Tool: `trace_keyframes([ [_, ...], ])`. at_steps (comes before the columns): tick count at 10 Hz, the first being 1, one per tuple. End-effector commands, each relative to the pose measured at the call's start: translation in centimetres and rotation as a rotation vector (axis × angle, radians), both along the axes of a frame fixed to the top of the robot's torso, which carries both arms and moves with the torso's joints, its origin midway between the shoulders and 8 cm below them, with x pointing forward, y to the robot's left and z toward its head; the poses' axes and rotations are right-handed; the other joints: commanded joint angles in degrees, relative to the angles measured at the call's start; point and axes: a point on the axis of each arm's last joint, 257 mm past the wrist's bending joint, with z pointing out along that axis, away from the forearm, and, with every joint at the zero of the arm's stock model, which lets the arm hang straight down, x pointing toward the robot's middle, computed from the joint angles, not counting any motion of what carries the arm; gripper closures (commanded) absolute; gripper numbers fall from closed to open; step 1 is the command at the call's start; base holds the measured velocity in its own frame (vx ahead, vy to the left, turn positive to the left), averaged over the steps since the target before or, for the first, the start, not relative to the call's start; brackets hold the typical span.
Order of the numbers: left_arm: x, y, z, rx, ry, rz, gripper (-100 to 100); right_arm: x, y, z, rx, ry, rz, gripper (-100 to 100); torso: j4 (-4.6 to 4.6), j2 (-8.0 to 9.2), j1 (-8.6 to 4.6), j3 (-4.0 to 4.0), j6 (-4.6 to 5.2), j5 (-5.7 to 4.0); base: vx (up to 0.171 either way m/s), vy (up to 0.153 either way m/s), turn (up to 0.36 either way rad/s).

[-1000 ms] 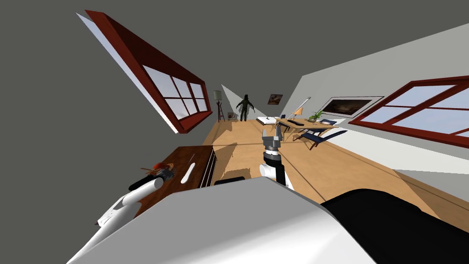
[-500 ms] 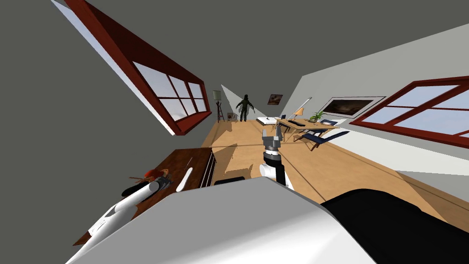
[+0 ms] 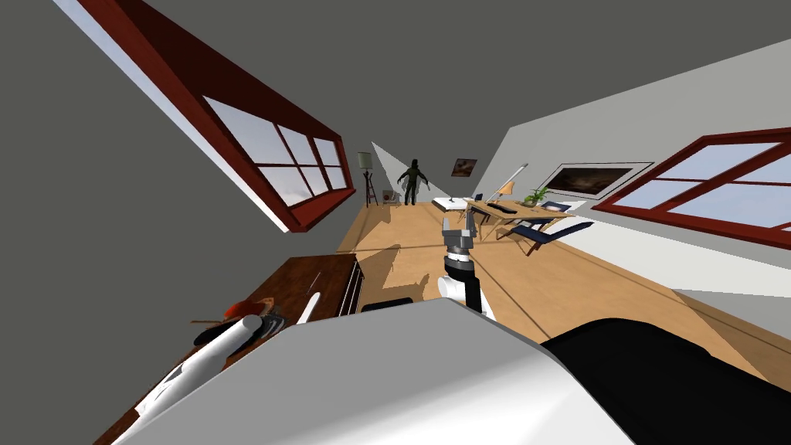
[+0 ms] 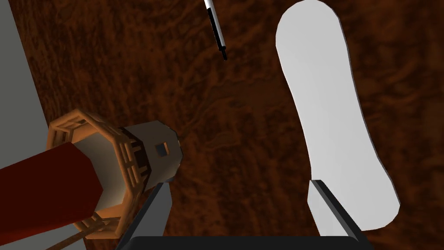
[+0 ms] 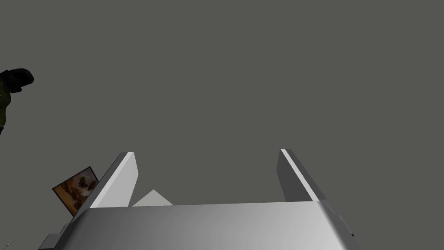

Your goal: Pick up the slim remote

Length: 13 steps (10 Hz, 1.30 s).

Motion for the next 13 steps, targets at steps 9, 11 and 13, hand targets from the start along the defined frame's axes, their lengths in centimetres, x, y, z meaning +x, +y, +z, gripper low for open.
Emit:
trace_keyframes([
  [9,-9.3,-7.7,-5.8,-0.344,0.148,0.244,-100,0.0,0.0,0.0,0.000,0.000,0.000,0,0.06,0.29,0.00,0.16,0.00,-0.02,0.115,0.014,-0.013],
  [11,-10.0,-8.6,-6.1,-0.375,0.158,0.264,-100,0.0,0.0,0.0,0.000,0.000,0.000,0,0.06,0.30,0.11,0.17,-0.01,0.00,0.058,0.042,-0.003],
  [13,-10.0,-8.6,-6.1,-0.376,0.160,0.266,-100,0.0,0.0,0.0,0.000,0.000,0.000,0,0.09,0.43,0.04,0.24,0.00,-0.01,0.012,0.010,-0.002],
])
